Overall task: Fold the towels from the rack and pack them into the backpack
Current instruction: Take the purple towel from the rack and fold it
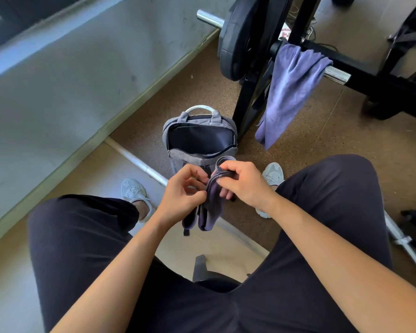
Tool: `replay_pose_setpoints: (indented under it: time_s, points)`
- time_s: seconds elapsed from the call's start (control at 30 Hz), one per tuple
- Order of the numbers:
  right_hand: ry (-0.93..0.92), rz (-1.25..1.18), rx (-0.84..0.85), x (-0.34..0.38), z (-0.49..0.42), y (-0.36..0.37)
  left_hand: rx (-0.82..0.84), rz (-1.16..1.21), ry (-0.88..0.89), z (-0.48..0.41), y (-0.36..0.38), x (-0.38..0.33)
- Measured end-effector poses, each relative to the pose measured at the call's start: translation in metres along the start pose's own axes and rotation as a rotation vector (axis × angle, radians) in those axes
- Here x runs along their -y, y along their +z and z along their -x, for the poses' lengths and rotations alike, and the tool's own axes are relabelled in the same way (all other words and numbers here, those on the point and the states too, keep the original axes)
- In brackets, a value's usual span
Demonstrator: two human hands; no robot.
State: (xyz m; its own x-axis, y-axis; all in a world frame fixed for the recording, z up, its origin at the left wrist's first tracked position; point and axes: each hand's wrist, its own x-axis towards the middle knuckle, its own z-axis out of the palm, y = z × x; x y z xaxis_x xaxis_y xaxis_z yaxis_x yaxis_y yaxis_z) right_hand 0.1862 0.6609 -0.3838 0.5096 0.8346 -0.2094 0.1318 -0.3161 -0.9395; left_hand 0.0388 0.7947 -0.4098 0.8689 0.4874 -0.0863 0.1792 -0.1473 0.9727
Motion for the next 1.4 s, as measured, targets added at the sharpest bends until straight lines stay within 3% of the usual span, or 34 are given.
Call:
replay_pose_setpoints:
  time_s: [0.17, 0.43, 0.7, 1.0, 1.4]
  points:
    - [-0.001, -0.245, -0.050, -0.001, -0.003, -0.011, 0.029, -0.204, -0.006, -0.003, 0.005, 0.011]
    - [-0.012, -0.398, -0.029, 0.004, 0.001, -0.018, 0.041, -0.173, 0.039, -0.003, 0.007, -0.001]
    - [-0.002, -0.387, 0.040, 0.007, 0.006, -0.010, -0.028, -0.174, 0.163, 0.002, 0.008, -0.010]
    - [0.006, -0.425, 0.046, 0.004, 0.002, -0.010, 0.038, -0.241, 0.132, 0.000, 0.003, -0.008]
    - [-0.012, -0.652, 0.014, 0.009, 0.002, -0.028, 0.122, -0.535, -0.286, -0.013, 0.008, 0.041]
